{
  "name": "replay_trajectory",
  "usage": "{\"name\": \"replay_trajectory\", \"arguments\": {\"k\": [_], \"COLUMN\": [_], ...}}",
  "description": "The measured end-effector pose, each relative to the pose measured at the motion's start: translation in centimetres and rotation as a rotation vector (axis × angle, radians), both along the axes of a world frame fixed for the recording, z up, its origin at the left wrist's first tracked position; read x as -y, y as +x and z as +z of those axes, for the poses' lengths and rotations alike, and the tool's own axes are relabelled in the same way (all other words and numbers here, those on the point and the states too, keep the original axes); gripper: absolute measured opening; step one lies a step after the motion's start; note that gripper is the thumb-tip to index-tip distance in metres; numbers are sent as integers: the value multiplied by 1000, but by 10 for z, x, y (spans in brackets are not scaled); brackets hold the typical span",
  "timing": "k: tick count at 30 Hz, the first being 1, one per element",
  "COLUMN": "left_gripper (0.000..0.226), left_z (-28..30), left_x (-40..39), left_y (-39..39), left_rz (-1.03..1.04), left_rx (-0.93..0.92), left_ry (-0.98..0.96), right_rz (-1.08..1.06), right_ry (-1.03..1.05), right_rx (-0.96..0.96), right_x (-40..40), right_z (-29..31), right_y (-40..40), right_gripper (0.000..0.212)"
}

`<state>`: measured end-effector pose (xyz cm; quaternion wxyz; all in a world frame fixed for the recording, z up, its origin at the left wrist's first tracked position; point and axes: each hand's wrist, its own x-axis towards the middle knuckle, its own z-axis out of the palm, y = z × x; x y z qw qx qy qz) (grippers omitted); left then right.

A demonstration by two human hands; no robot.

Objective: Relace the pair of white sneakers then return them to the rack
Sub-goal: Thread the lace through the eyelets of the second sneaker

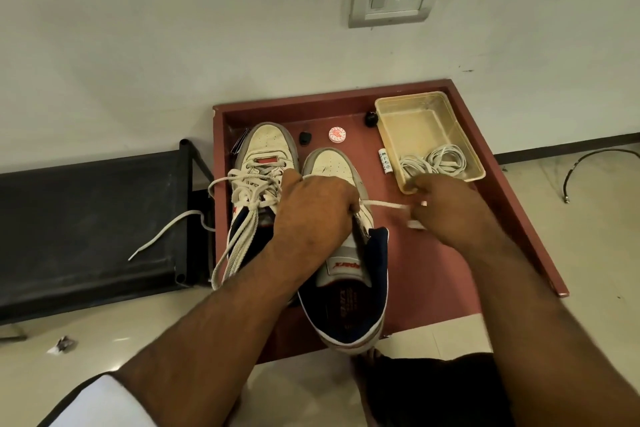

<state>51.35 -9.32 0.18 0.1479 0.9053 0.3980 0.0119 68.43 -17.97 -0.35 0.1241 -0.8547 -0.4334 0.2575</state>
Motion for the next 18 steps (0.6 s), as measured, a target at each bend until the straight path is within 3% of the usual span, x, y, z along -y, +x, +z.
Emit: {"name": "replay_trajectory", "arguments": {"k": [2, 5, 9, 11, 13, 16, 18], "left_gripper": [17, 18, 15, 16, 17, 18, 19], "left_z": [0, 0, 2, 2, 3, 3, 2], "left_x": [1, 2, 1, 0, 1, 2, 3], "left_y": [0, -2, -2, -1, -1, 0, -1], "left_rz": [2, 22, 42, 23, 2, -8, 0], "left_rx": [-1, -7, 7, 5, 2, 14, 8], "left_ry": [13, 19, -18, -11, 0, 28, 37], "right_rz": [77, 143, -94, -189, -134, 27, 139], "right_ry": [95, 124, 22, -59, -60, 98, 103], "right_rx": [-158, -131, -11, 82, 145, -32, -83], "right_x": [-17, -24, 10, 25, 22, -6, -21], "right_z": [-2, -9, 1, 6, 5, -1, -7], "right_y": [-27, -34, 21, 35, 24, -18, -38], "right_gripper": [30, 9, 4, 11, 5, 38, 30]}}
